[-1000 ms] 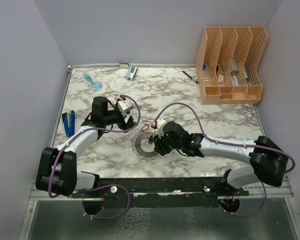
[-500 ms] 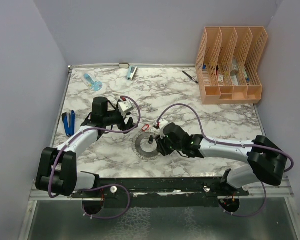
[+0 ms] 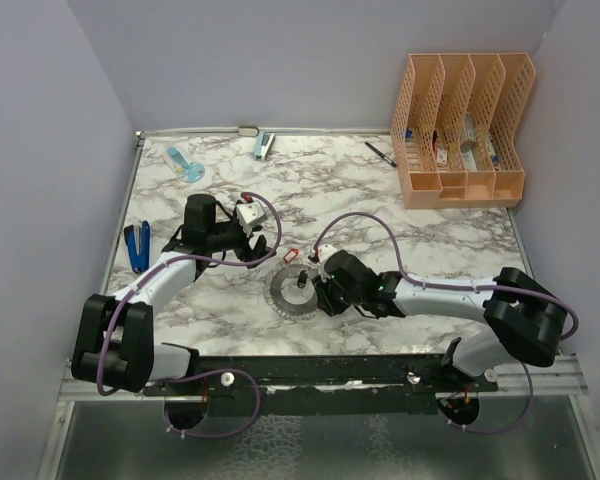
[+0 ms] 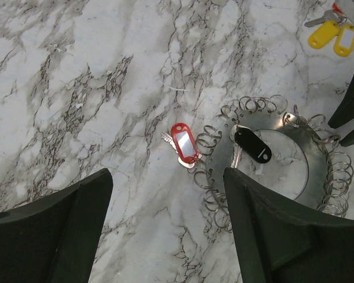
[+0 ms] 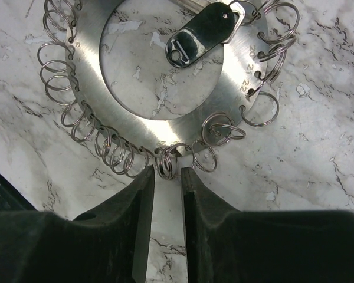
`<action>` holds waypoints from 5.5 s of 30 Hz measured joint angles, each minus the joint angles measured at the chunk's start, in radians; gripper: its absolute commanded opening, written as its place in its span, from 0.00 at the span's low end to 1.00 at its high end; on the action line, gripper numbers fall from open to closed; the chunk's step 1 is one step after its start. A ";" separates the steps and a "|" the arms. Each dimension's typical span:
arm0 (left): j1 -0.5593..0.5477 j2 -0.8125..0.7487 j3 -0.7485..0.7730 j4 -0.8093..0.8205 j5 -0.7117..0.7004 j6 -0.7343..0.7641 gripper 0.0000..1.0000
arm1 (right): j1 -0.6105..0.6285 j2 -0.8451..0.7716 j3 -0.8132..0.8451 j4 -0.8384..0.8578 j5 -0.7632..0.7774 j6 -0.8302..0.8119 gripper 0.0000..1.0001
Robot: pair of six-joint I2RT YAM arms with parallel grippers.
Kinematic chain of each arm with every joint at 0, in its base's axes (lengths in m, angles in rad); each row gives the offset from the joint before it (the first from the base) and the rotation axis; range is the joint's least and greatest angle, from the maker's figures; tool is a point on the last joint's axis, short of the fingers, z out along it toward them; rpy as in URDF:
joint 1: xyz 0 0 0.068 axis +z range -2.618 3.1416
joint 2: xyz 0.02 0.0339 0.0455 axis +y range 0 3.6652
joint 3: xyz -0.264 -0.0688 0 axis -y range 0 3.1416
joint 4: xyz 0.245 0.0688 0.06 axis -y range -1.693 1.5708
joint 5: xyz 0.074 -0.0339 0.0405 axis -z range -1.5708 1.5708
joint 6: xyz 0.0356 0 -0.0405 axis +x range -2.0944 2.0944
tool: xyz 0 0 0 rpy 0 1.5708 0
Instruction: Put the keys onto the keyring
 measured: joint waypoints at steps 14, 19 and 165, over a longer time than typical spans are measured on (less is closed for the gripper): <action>0.000 0.002 0.000 -0.003 0.000 0.000 0.79 | 0.000 0.042 0.018 -0.033 0.151 0.051 0.27; 0.000 0.002 0.000 -0.005 0.000 0.000 0.79 | 0.000 -0.019 0.025 -0.071 0.261 0.062 0.30; -0.195 0.151 0.027 -0.220 -0.178 0.399 0.60 | -0.042 -0.203 -0.073 0.027 0.130 -0.012 0.25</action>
